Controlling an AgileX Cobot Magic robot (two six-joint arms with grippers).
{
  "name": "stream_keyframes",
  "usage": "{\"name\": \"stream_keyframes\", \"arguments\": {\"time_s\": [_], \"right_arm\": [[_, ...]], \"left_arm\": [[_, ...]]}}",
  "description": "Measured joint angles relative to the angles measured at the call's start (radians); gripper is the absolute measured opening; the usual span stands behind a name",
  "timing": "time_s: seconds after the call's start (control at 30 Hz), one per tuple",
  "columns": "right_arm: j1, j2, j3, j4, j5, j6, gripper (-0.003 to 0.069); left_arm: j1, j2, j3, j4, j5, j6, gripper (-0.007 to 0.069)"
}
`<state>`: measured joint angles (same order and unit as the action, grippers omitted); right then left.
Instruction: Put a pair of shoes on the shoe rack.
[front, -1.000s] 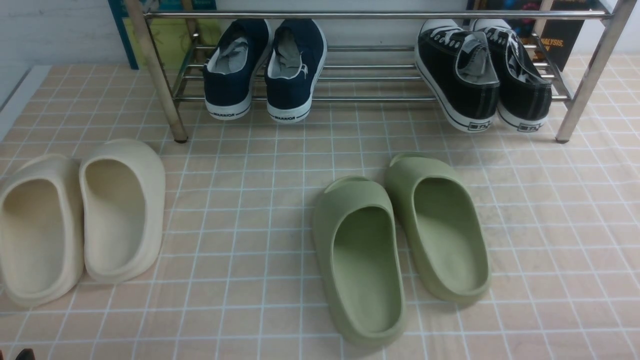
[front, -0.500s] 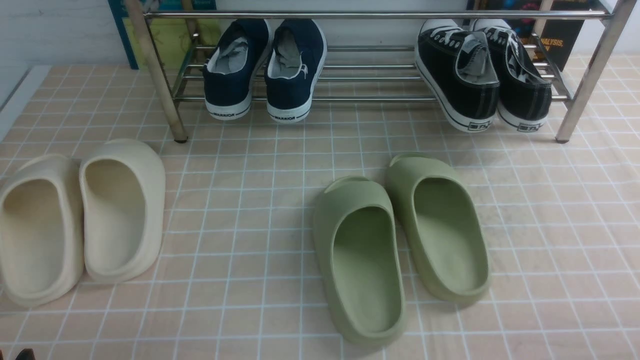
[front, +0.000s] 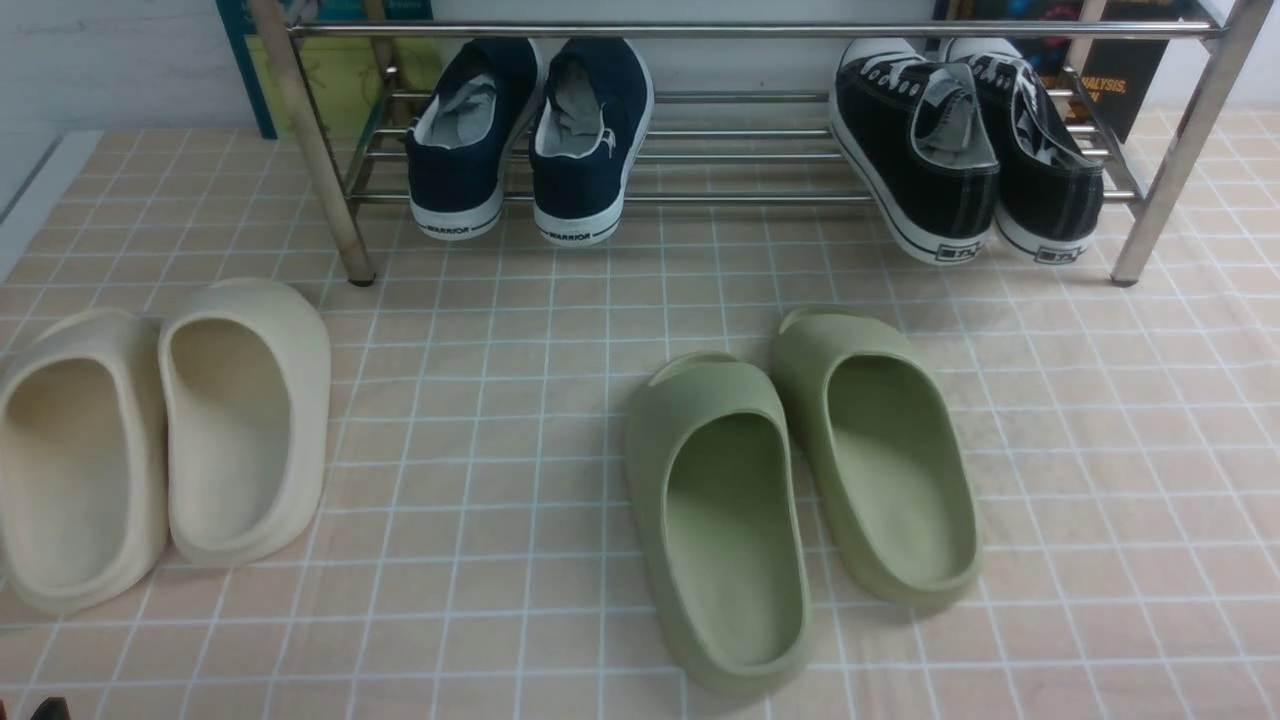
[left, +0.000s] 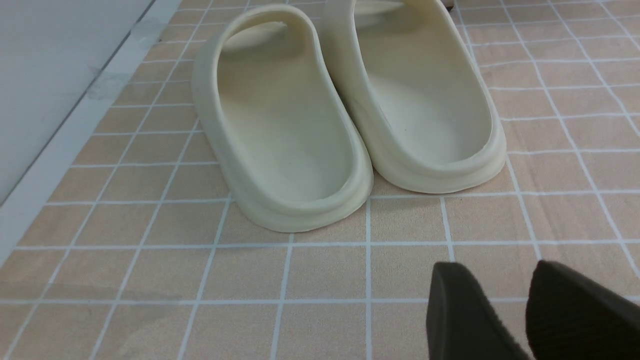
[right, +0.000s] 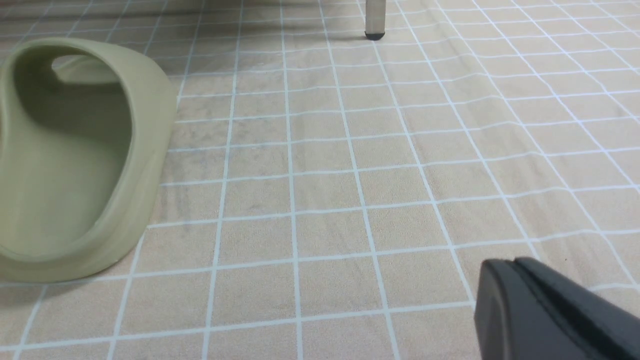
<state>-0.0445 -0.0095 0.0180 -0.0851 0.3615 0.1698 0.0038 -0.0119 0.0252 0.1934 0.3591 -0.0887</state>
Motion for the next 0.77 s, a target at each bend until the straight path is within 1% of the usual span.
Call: {"name": "stream_keyframes", "arguments": {"time_s": [0.77], "right_arm": [[0.0, 0.0, 0.0, 0.0, 0.0, 0.0, 0.003]], "left_arm": [[0.0, 0.0, 0.0, 0.0, 0.0, 0.0, 0.0239]]}}
